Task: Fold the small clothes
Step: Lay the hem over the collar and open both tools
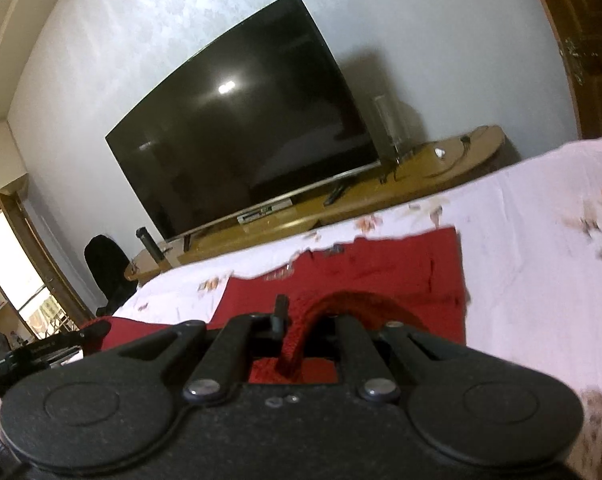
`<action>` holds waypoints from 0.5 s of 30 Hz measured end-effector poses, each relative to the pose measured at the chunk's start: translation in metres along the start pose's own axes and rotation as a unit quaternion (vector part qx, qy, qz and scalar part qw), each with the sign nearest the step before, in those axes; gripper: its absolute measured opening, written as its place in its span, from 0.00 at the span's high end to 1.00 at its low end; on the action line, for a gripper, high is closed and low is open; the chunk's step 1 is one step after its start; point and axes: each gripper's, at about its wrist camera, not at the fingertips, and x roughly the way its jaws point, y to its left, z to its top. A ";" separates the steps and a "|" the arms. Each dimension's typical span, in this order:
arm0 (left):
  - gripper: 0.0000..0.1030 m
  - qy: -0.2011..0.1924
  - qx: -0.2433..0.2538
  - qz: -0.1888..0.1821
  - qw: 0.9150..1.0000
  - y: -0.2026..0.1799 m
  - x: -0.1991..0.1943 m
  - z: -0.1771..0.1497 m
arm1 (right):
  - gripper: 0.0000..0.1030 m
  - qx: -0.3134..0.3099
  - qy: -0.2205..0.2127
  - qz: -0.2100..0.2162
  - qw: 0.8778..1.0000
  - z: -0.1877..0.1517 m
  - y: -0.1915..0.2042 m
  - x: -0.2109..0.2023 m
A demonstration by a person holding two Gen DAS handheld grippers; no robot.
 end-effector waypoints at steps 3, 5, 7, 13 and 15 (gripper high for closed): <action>0.97 -0.002 0.007 0.002 1.000 0.003 0.030 0.017 | 0.95 -0.002 -0.007 0.003 1.000 0.020 -0.008 0.023; 0.97 0.000 0.013 0.005 1.000 0.006 0.057 0.029 | 0.95 -0.004 -0.011 0.004 1.000 0.035 -0.014 0.042; 0.97 0.007 0.016 0.010 1.000 0.012 0.086 0.038 | 0.95 -0.005 -0.014 0.006 1.000 0.047 -0.022 0.062; 0.97 0.042 0.027 0.029 0.998 0.031 0.180 0.042 | 0.95 0.016 0.001 0.009 1.000 0.069 -0.063 0.137; 0.97 0.058 0.026 0.036 0.997 0.040 0.210 0.040 | 0.95 0.033 0.010 0.009 0.999 0.071 -0.082 0.164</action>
